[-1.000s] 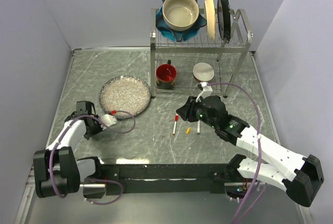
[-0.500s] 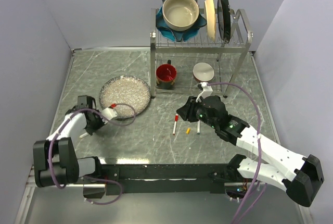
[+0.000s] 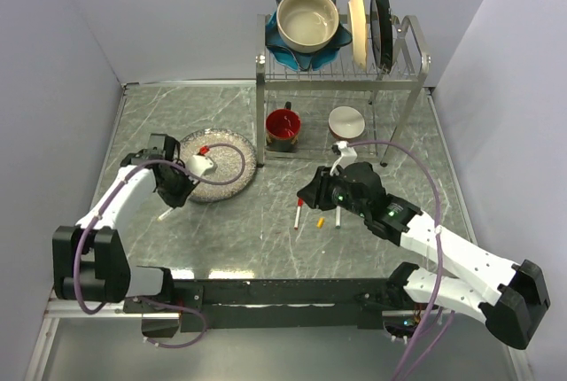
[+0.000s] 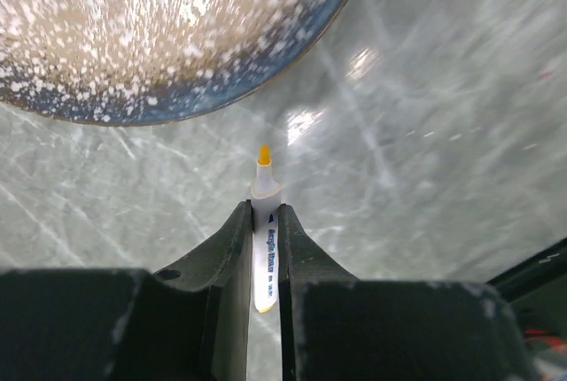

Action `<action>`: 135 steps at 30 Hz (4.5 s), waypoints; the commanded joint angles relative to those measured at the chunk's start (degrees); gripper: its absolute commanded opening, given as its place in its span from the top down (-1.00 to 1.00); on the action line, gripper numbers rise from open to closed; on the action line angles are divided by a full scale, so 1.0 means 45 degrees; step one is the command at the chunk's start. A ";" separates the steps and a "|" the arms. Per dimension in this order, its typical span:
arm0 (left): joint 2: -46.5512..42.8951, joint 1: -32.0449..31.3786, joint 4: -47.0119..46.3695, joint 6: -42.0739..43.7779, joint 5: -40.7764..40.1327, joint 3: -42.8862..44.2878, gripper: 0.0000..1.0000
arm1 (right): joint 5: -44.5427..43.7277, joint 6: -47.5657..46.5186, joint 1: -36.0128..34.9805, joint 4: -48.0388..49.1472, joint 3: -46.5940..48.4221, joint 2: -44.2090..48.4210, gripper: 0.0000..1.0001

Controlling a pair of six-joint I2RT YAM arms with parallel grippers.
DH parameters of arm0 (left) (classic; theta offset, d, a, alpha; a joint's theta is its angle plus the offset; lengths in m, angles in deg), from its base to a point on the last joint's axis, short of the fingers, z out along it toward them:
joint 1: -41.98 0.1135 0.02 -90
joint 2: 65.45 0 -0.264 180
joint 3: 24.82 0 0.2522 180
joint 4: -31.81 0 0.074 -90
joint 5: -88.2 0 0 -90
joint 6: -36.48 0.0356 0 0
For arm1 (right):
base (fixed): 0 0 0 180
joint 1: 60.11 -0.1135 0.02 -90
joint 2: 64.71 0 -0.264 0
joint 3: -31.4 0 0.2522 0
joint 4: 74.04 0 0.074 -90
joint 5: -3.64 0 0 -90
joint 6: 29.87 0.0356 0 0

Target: Insert the pens into the pen caps

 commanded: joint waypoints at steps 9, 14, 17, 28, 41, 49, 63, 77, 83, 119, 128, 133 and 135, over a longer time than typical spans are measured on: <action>-0.3003 -0.0374 -0.2614 -0.5792 0.4759 0.1943 0.99 | 0.4374 -0.0002 0.0034 0.4892 -0.1684 0.2358 -0.04; -0.3549 -0.0413 -0.5288 -0.9126 0.7431 0.1441 0.99 | 0.5782 0.0429 -0.0297 0.6692 -0.1628 0.2302 -0.21; -0.4720 -0.0432 -0.9153 -1.2424 0.8606 -0.0060 0.98 | 0.5276 0.0039 -0.0727 0.6030 -0.1062 0.1852 -0.24; -0.8413 -0.1915 -1.6666 -1.9919 0.8494 -0.4266 0.98 | 0.2191 -0.1563 -0.3616 0.4759 0.1556 -0.1015 0.01; -0.9098 -0.2131 -1.5802 -2.1324 0.8395 -0.4931 0.98 | 0.0627 -0.1622 -0.4497 0.4368 0.3060 -0.3128 0.01; -0.9372 -0.2171 -1.5550 -2.1462 0.7986 -0.5087 0.93 | 0.0646 -0.1408 -0.4634 0.4797 0.3179 -0.3598 1.00; -0.8534 -0.2541 -1.8108 -2.1990 0.8161 -0.6161 -0.20 | 0.0880 -0.0470 -0.4614 0.5735 0.2671 -0.3129 1.00; -0.7730 -0.3753 -1.8913 -2.0820 0.8299 -0.6162 0.98 | 0.0450 0.0407 -0.4634 0.5307 0.2261 -0.2778 0.58; -0.7031 -0.3753 -1.3818 -1.7171 0.8999 -0.3880 0.98 | 0.0491 0.1871 -0.4634 0.2127 0.1169 -0.1256 0.21; -0.8649 -0.3753 -0.9534 -1.3728 0.6363 -0.3153 0.98 | -0.3614 -0.5974 -0.0923 -0.4168 0.2436 -0.4927 0.10; -0.8747 -0.3753 -0.9788 -1.3864 0.6715 -0.3193 0.96 | -0.1213 -0.9862 -0.0826 -0.4012 0.1949 -0.4907 0.01; -0.8903 -0.3753 -0.9788 -1.3845 0.6618 -0.3193 0.96 | -0.0760 -1.0429 -0.0552 -0.3678 0.1577 -0.4807 0.00; -0.8922 -0.3753 -0.9769 -1.3845 0.6618 -0.3193 0.98 | -0.0760 -1.0548 -0.0474 -0.3815 0.1655 -0.5042 0.00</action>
